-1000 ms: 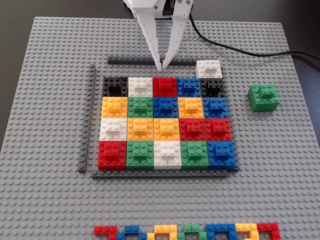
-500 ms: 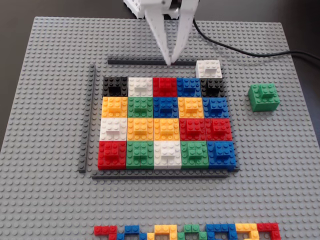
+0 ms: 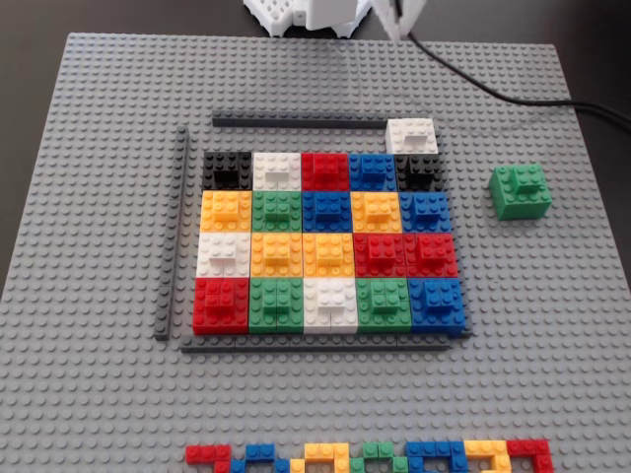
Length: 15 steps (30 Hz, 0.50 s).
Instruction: Grab the cube and place it into the grid
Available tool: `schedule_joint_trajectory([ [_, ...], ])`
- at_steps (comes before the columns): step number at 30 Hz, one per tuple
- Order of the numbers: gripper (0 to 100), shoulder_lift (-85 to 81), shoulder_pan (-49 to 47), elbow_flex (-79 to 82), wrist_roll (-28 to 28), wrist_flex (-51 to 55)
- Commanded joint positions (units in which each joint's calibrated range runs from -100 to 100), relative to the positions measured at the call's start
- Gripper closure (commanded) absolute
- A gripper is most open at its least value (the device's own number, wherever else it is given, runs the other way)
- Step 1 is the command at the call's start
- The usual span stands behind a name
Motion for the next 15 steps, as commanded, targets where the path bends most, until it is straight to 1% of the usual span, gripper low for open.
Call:
schedule_joint_trajectory([
  [1,100,9.0,-4.5,-13.2,-2.7,1.6],
  [7,100,21.4,-8.3,-23.4,-6.4,2.2],
  [15,100,36.5,-12.3,-37.1,-8.4,1.8],
])
